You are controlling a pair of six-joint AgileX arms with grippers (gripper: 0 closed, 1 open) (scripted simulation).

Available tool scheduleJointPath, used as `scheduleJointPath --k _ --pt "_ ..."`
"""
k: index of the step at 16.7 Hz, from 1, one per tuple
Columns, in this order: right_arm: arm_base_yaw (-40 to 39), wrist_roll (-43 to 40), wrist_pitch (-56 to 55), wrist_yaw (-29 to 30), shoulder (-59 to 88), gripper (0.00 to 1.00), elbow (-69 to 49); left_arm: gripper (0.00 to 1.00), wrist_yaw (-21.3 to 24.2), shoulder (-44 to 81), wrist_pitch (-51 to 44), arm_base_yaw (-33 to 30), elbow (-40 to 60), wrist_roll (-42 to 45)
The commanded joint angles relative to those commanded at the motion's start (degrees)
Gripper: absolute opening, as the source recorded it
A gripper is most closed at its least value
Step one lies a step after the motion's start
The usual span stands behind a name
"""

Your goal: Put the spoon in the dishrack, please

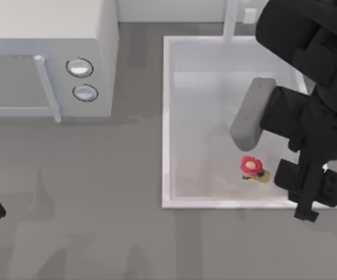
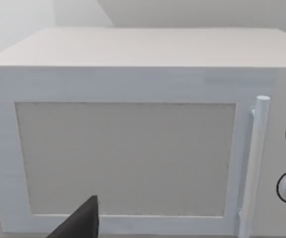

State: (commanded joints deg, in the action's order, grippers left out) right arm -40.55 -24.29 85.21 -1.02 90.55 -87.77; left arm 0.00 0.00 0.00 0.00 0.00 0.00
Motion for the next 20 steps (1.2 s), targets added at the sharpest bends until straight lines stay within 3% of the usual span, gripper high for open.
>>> scheduleJointPath --k 3,6,16,20 --pt "3.4 1.0 -3.3 -2.0 -1.7 0.0 0.4 1.0 0.0 0.0 0.0 0.0 0.0 0.0" --pt "11.9 3.9 -11.8 -6.2 -5.2 0.0 2.1 1.0 0.0 0.0 0.0 0.0 0.0 0.0" --pt "60.6 18.6 -60.2 -26.2 -24.1 0.0 16.1 1.0 0.0 0.0 0.0 0.0 0.0 0.0" --pt "73.4 23.5 -73.3 -32.3 -31.4 0.0 20.6 1.0 0.0 0.0 0.0 0.0 0.0 0.0"
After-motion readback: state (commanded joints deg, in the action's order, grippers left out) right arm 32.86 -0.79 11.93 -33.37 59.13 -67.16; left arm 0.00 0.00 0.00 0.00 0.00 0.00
